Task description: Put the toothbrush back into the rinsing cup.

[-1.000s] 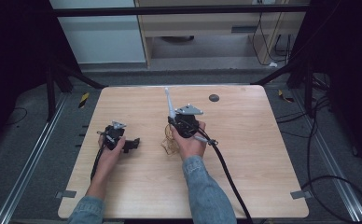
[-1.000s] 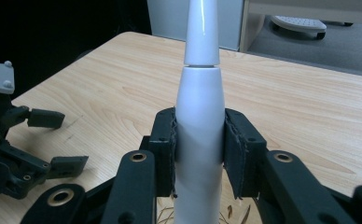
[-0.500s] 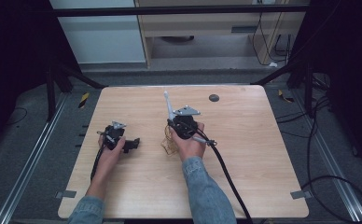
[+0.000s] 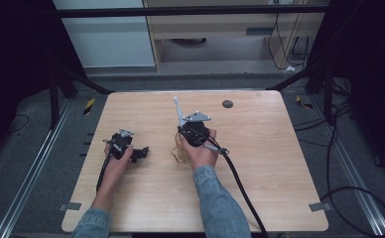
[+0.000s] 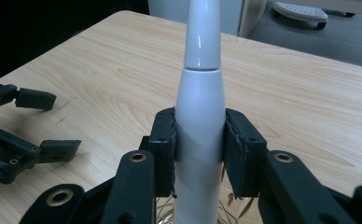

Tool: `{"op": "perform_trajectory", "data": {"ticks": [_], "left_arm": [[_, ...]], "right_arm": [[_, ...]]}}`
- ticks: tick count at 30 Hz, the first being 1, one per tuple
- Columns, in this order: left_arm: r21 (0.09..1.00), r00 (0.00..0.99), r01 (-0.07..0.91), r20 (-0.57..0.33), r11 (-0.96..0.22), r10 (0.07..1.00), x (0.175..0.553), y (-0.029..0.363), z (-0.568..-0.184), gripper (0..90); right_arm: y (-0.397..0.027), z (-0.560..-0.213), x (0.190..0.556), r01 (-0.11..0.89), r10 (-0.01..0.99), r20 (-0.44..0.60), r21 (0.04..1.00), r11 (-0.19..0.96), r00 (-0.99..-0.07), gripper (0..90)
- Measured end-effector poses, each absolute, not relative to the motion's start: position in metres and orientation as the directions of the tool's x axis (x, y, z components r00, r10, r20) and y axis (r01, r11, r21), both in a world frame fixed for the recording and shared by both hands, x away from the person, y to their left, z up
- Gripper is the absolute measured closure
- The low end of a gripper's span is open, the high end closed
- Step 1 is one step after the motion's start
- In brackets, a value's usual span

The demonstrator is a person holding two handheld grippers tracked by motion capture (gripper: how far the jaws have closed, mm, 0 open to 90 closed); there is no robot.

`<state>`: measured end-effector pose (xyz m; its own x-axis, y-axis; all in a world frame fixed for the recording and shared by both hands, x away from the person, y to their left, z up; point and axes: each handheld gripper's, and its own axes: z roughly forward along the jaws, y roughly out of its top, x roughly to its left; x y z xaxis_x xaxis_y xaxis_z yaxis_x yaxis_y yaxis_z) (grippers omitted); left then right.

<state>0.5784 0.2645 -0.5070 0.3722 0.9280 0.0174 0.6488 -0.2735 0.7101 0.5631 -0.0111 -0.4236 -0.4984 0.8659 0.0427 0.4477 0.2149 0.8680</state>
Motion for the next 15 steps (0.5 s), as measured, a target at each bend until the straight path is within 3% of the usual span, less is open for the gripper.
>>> {"op": "perform_trajectory", "data": {"ticks": [15], "left_arm": [[0.71, 0.373, 0.649, 0.017, -0.274, 0.928, 0.5784, 0.2646, -0.507, 0.0]], "right_arm": [[-0.0102, -0.4237, 0.5633, 0.446, 0.863, 0.032, 0.865, 0.229, -0.505, 66.2]]}}
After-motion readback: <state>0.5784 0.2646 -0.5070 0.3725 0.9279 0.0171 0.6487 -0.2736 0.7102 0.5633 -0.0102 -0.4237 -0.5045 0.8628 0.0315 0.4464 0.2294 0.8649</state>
